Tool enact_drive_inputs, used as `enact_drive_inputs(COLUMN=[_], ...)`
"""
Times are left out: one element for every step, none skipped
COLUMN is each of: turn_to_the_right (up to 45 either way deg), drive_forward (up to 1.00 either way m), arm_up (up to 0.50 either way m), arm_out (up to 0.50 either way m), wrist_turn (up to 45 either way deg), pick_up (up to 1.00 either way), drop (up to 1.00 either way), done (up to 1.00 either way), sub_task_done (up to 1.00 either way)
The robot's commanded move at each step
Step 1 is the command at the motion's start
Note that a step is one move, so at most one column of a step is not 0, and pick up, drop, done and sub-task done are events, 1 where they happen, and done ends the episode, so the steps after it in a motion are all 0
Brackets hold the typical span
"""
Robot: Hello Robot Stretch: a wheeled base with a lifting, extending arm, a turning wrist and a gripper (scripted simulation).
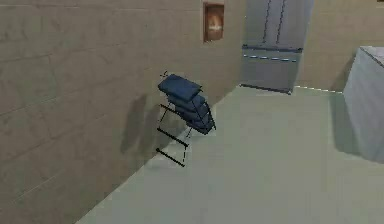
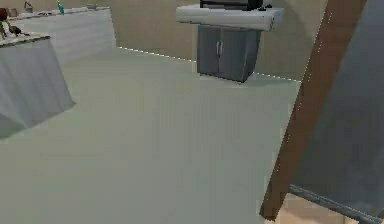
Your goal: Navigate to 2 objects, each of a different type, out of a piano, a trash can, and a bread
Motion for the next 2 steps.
enact_drive_inputs(turn_to_the_right=[45.0,27.0], drive_forward=[0.0,0.0], arm_up=[0.0,0.0], arm_out=[0.0,0.0], wrist_turn=[0.0,0.0], pick_up=[0.0,0.0], drop=[0.0,0.0], done=[0.0,0.0], sub_task_done=[0.0,0.0])
